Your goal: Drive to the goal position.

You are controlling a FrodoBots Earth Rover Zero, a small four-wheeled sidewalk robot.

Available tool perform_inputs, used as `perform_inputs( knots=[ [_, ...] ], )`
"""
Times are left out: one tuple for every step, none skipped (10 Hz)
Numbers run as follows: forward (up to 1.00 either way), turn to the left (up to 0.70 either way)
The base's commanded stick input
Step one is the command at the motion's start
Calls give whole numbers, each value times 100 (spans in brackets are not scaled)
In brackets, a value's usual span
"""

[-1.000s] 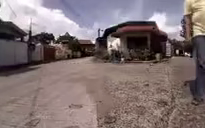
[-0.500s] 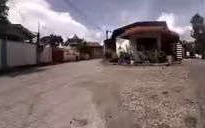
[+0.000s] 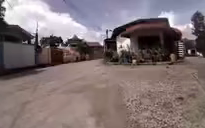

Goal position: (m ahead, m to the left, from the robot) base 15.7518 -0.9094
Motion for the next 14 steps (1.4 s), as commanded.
perform_inputs(
  knots=[
    [70,0],
    [70,0],
    [70,0],
    [70,0],
    [70,0],
    [70,0],
    [70,0],
    [70,0],
    [70,0],
    [70,0],
    [70,0],
    [70,0],
    [70,0],
    [70,0]
  ],
)
